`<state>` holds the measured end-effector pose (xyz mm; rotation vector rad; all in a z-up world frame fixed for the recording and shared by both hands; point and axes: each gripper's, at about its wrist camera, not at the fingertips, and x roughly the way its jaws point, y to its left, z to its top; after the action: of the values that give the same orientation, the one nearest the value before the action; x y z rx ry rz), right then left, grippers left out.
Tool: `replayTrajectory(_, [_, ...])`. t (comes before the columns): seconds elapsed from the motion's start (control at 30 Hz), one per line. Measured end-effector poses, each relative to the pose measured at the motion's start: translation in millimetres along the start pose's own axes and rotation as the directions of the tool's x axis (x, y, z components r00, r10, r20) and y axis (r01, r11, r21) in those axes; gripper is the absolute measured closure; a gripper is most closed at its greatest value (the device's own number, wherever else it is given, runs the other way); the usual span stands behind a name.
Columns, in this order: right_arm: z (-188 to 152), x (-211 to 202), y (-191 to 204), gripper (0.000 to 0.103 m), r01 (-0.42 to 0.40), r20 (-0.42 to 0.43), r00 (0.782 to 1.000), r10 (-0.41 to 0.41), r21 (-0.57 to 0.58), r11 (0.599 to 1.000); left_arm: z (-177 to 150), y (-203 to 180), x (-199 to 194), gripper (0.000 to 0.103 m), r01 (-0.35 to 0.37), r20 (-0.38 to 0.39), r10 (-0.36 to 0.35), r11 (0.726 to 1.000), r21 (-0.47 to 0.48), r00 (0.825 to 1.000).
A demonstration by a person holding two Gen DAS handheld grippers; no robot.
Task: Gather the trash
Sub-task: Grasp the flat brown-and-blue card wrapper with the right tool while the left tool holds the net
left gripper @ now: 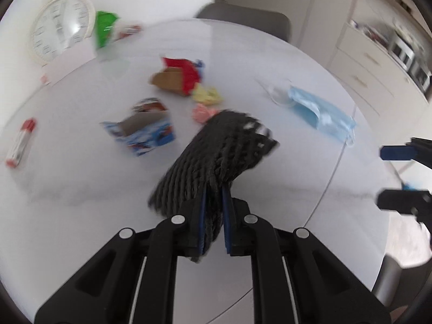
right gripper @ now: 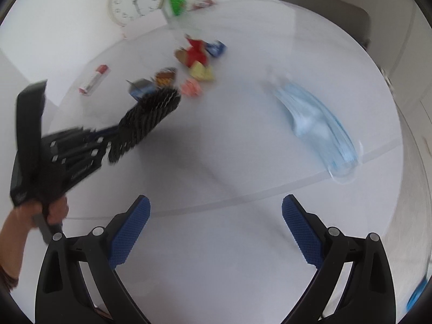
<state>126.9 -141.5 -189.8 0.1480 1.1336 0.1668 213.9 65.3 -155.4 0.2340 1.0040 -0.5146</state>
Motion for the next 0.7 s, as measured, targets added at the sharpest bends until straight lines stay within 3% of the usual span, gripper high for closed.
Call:
replayTrajectory(0.13, [53,30,33,0.005,-0.075,0.011,0.997,0.077,-0.1,0.992,-19,41,-35,0.092,-0.054,0.042,0.063,0.981,-0.185,0.997])
replayTrajectory(0.27, [104,81,70,0.006,-0.138,-0.03,0.99,0.135,-0.197,0.971,-42,80,-59,0.092,-0.1,0.039,0.121,0.936,-0.338,0.992])
replayTrajectory(0.43, [145,141,111,0.006,-0.145,-0.072,0.989,0.128,-0.342,0.928,-60,106,-71,0.092,-0.139,0.007,0.152,0.918,-0.372,0.988])
replayTrajectory(0.53, [155,169,131,0.011,-0.114,-0.081,0.993,0.087,-0.463,0.879,-62,114,-71,0.092,-0.147,-0.008,0.156,0.912,-0.383,0.988])
replayTrajectory(0.63, [153,195,145,0.031,-0.017,-0.079,0.996,-0.037,-0.592,0.806,-62,124,-69,0.092,-0.146,-0.024,0.15,0.903,-0.404,0.988])
replayTrajectory(0.7, [147,199,146,0.066,-0.016,-0.091,0.994,-0.052,-0.618,0.786,-62,124,-69,0.092,-0.147,-0.025,0.15,0.899,-0.412,0.988])
